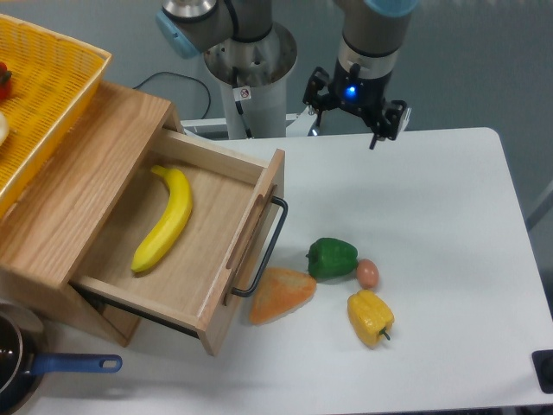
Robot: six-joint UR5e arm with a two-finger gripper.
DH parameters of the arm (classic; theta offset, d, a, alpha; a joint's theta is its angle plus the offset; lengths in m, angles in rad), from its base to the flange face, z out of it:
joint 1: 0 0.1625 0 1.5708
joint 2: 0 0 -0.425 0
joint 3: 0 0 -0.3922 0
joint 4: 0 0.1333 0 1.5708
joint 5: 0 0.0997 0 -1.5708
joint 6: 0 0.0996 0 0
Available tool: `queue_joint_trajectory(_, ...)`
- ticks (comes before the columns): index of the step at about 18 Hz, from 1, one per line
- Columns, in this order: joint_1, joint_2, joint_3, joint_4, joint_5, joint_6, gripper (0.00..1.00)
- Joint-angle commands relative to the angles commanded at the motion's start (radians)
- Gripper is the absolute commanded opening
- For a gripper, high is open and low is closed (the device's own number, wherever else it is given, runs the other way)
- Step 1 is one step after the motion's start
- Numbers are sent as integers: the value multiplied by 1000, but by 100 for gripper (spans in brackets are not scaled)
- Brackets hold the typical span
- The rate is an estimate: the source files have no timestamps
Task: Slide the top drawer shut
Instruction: 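Move the gripper toward the open wooden drawer's front panel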
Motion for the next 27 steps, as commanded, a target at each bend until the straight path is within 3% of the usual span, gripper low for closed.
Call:
queue_joint_trajectory(6,14,-55,3,80,-5,-26,100)
queue_joint_trajectory(12,0,-95,5,121,-6,-98,100)
queue_joint_trajectory(18,-73,-147,29,224,-8,-262,100)
queue_joint_trajectory(25,-133,-184,69,236,-40,-394,100)
queue_joint_trajectory(27,-138,-186,71,264,-63,-448,100)
